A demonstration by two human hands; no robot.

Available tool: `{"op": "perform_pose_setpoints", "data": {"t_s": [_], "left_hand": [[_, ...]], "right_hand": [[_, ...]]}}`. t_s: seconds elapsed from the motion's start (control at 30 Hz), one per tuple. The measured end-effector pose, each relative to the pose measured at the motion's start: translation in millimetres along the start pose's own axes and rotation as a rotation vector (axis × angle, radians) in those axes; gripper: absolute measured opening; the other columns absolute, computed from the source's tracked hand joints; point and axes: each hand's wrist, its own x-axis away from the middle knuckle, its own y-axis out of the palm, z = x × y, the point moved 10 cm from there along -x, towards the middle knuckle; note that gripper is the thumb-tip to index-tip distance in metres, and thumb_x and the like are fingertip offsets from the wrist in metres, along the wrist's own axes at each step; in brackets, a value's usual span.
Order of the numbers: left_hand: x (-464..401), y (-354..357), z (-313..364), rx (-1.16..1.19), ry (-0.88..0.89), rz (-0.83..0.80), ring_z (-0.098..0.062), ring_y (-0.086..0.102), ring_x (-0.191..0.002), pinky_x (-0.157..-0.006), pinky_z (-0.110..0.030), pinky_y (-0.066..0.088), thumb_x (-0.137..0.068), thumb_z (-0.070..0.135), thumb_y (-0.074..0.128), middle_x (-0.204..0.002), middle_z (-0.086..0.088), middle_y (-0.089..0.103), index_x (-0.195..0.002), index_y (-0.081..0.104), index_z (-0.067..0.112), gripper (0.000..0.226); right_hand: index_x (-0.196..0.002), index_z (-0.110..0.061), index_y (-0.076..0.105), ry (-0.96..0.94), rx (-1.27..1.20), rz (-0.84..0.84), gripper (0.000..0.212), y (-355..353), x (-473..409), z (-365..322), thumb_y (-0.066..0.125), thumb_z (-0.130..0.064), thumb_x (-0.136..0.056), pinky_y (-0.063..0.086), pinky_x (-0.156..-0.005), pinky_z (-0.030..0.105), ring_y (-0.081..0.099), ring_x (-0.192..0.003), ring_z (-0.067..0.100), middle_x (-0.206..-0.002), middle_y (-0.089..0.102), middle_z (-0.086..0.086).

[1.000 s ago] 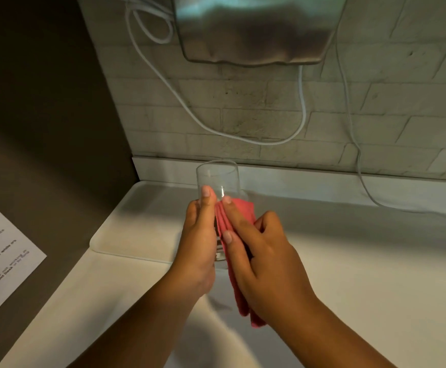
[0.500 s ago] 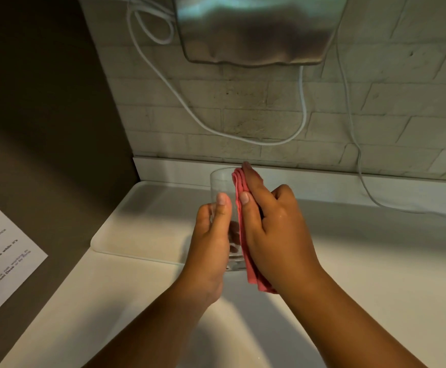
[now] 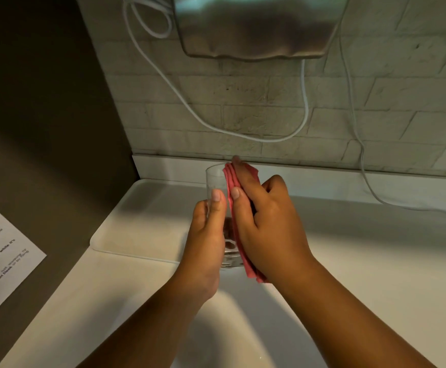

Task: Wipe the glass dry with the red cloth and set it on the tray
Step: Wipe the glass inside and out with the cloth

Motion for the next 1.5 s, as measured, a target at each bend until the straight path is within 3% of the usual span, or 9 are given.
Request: {"op": "perform_pose_setpoints", "data": {"t_s": [0.3,0.5,0.67,0.8,0.93,1.07,1.27,1.4,1.5], "left_hand": [[-6,-6,-3,0.077,-0.039,0.021,-0.020,0.084,-0.087,-0.065,-0.031,0.065,-0.079,0.083,0.052,-0.099,-0.006,0.085,-0.125,0.068,0.030,0.072],[-11,-11,-3,0.073,-0.066,0.033,-0.025,0.079,-0.114,-0.104,-0.053,0.059,-0.081,0.086,0.048,-0.119,-0.006,0.083,-0.125,0.070,0.032,0.073],[-7,-3,-15,0.038,-0.071,-0.047,-0.018,0.081,-0.107,-0.083,-0.039,0.063,-0.080,0.084,0.048,-0.114,0.000,0.085,-0.116,0.070,0.046,0.057],[-5,0,-17,0.032,-0.066,-0.064,-0.024,0.080,-0.110,-0.093,-0.050,0.065,-0.083,0.083,0.049,-0.123,-0.006,0.082,-0.132,0.065,0.034,0.071],[-7,-4,-19,0.046,-0.097,-0.051,-0.028,0.082,-0.101,-0.076,-0.043,0.065,-0.080,0.084,0.052,-0.113,-0.013,0.083,-0.131,0.064,0.027,0.078],[-9,-11,-24,0.168,-0.173,-0.048,-0.040,0.078,-0.106,-0.091,-0.057,0.063,-0.077,0.083,0.056,-0.116,-0.019,0.082,-0.123,0.069,0.021,0.079],[-12,-12,-27,0.499,-0.247,-0.148,-0.032,0.074,-0.088,-0.083,-0.045,0.058,-0.069,0.089,0.064,-0.101,-0.018,0.079,-0.119,0.073,0.014,0.091],[-12,-3,-31,0.582,-0.253,-0.202,-0.035,0.072,-0.107,-0.098,-0.054,0.053,-0.074,0.086,0.067,-0.119,-0.019,0.075,-0.131,0.064,0.021,0.086],[-13,-3,-35,0.573,-0.296,-0.185,-0.041,0.057,-0.131,-0.119,-0.061,0.034,-0.082,0.084,0.060,-0.146,-0.027,0.060,-0.148,0.057,0.014,0.096]], "right_hand": [[-0.149,-0.056,0.032,0.093,-0.159,0.020,0.046,8,8,25,0.029,-0.052,-0.103,0.043,-0.068,0.003,0.053,-0.087,-0.003,-0.095,0.045,-0.008],[-0.152,-0.059,0.016,-0.080,0.077,-0.108,0.051,23,35,-5,0.026,-0.055,-0.102,0.047,-0.053,0.015,0.047,-0.065,0.001,-0.096,0.037,-0.010],[-0.150,-0.052,0.034,-0.020,-0.001,-0.048,0.048,13,11,4,0.033,-0.052,-0.102,0.051,-0.060,0.021,0.052,-0.074,0.005,-0.100,0.042,-0.006],[-0.151,-0.047,0.036,0.027,-0.064,0.040,0.047,3,0,13,0.035,-0.047,-0.104,0.043,-0.063,0.011,0.052,-0.074,0.003,-0.097,0.045,-0.003],[-0.151,-0.050,0.034,0.064,-0.155,0.046,0.047,4,3,21,0.036,-0.048,-0.104,0.042,-0.071,0.004,0.054,-0.086,-0.003,-0.096,0.044,-0.011],[-0.151,-0.045,0.038,0.077,-0.265,0.094,0.046,-7,8,24,0.040,-0.043,-0.105,0.040,-0.078,0.002,0.055,-0.094,-0.004,-0.097,0.048,-0.011],[-0.149,-0.039,0.040,0.047,-0.361,0.150,0.045,-26,11,19,0.046,-0.035,-0.104,0.040,-0.081,0.004,0.058,-0.092,0.003,-0.095,0.052,-0.004],[-0.149,-0.034,0.042,-0.002,-0.396,0.136,0.045,-27,15,6,0.047,-0.034,-0.105,0.043,-0.078,0.005,0.059,-0.089,0.002,-0.094,0.051,-0.003],[-0.148,-0.034,0.043,-0.039,-0.392,0.122,0.046,-27,20,-2,0.045,-0.036,-0.103,0.043,-0.078,0.006,0.057,-0.089,0.004,-0.094,0.050,-0.005]]}}
